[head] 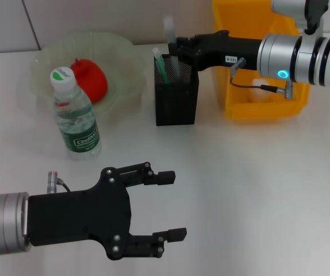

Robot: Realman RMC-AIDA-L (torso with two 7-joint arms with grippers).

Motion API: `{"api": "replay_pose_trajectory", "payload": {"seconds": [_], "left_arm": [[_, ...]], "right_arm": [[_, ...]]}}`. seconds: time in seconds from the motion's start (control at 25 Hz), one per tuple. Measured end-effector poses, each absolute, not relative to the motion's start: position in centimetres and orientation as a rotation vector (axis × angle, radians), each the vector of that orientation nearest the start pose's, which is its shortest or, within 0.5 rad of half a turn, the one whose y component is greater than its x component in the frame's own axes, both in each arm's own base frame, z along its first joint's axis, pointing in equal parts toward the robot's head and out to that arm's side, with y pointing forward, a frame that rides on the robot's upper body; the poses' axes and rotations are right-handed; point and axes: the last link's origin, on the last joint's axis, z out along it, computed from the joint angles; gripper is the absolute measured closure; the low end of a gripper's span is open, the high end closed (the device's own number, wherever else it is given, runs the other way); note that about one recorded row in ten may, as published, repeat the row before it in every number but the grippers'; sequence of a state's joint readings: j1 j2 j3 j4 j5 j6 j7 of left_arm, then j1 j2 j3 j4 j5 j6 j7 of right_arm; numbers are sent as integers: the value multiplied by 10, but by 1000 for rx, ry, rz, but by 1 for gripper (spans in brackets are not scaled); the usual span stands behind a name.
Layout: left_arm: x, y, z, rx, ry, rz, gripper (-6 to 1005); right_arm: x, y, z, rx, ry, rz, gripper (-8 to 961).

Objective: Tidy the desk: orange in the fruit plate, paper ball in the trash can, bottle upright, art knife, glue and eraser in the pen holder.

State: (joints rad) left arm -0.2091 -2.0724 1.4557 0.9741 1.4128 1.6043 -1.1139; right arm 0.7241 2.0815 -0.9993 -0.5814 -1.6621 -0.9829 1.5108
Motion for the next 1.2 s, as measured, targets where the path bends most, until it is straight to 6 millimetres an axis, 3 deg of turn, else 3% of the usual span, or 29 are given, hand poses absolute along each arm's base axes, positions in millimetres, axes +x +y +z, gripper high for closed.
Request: {"api": "replay_pose_trajectory", "payload": {"seconds": [0.44, 0.84, 1.2], "left_arm": [[-205, 246, -34, -2912, 46, -1015, 211], [-205, 247, -32, -2907, 15, -1021, 211], [-207, 250, -23, -2881, -33, -1048, 211]], "right_arm": [[199, 426, -17, -2392, 678, 724, 608], [200, 414, 1, -2352, 600, 884, 176], [206, 403, 7, -2368, 569, 903, 174]]}}
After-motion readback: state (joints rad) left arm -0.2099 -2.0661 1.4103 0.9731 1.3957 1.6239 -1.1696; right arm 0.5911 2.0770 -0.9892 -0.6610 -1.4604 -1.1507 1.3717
